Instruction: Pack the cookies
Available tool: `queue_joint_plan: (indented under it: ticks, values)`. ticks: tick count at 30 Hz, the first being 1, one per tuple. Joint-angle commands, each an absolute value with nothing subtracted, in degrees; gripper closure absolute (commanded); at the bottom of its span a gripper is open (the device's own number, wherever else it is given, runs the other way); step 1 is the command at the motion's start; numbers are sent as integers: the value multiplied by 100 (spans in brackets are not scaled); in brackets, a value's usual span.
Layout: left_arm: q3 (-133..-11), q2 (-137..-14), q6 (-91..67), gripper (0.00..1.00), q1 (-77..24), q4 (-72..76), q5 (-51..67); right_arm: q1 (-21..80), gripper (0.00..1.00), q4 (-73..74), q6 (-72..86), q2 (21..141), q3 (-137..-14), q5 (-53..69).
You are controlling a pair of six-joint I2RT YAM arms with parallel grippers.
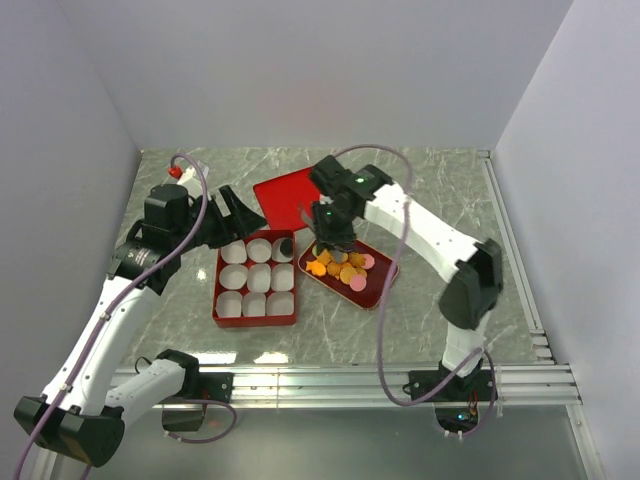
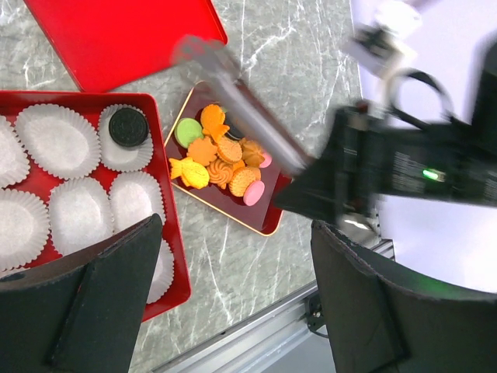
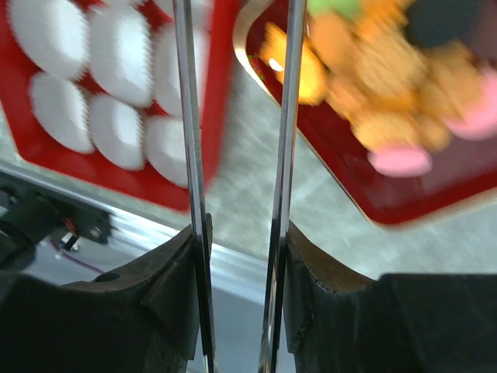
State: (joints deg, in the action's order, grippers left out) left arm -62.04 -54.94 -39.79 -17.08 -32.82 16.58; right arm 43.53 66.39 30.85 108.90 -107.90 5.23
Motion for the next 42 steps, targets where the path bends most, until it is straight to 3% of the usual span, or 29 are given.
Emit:
queue_joint_plan:
  ticks: [1,6,12,42]
  values:
    - [-6179,-5493,-3894,16,-1714,-3155,1608,4201,55,6601,3076,9828,-10189,159]
    - [-6126,-5546,-3920,16,-1723,-3068,1617,3999,54,6399,3164,8879,-8844,53]
    - [-6117,-5634,-3955,17,-1723,-2980,1714,3876,53,6293,3164,8666,-8157,149]
    - [-6038,-5634,-3893,17,-1723,-3006,1652,3753,50,6591,3014,9308,-8086,431]
